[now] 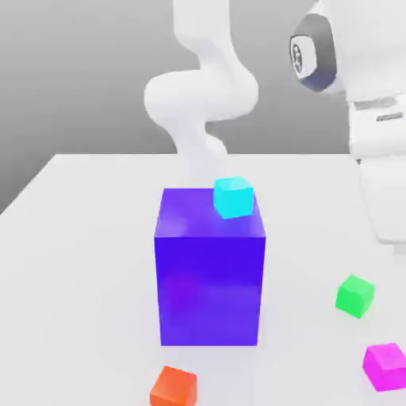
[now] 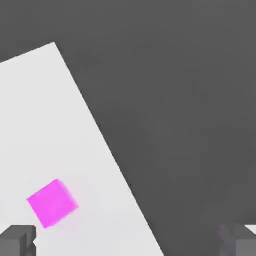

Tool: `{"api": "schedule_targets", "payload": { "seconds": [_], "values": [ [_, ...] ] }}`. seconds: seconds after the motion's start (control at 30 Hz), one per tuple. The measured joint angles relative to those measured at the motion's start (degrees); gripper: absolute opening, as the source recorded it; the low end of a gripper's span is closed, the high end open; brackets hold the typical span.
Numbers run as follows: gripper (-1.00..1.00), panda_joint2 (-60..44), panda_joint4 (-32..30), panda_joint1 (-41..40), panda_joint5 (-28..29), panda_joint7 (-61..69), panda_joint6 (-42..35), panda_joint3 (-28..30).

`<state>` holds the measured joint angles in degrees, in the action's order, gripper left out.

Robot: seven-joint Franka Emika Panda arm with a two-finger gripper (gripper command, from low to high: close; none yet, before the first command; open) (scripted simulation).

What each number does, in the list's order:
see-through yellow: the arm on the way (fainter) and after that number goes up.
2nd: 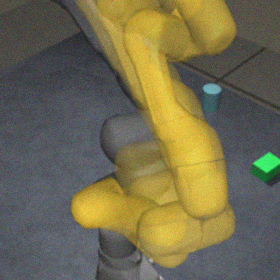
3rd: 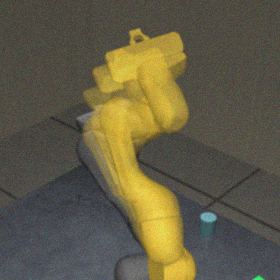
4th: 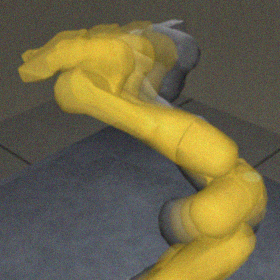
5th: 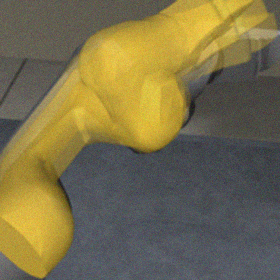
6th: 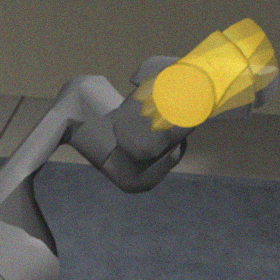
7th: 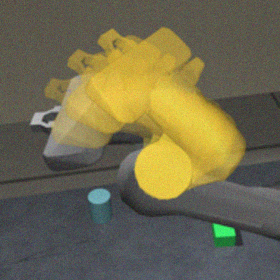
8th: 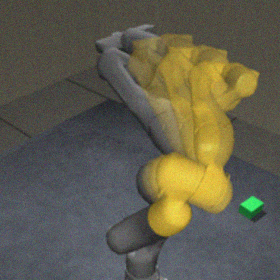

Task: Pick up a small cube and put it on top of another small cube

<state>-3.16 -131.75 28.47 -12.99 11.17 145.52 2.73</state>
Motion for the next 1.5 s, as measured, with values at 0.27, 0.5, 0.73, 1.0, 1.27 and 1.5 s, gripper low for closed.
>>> {"api": "schedule_targets", "payload": {
  "seconds": [0.27, 0.5, 0.73, 1.0, 1.27, 1.5],
  "values": [
    [0.00, -14.68, -0.48, 4.17, 9.74, 9.31, 5.95, -1.86],
    [-1.00, -26.07, 1.43, 5.11, 11.84, 10.46, 14.07, -1.89],
    [-1.00, -24.36, 1.07, 5.22, 12.02, 10.40, 12.63, -1.80],
    [-1.00, -9.91, -8.32, 7.18, 9.48, 7.45, 6.35, -4.18],
    [-1.00, 4.61, -22.79, 13.31, 11.74, -2.38, 7.28, -7.32],
    [1.00, -4.73, -23.58, 13.69, 14.55, -5.11, 17.57, -6.19]
  ]
}}
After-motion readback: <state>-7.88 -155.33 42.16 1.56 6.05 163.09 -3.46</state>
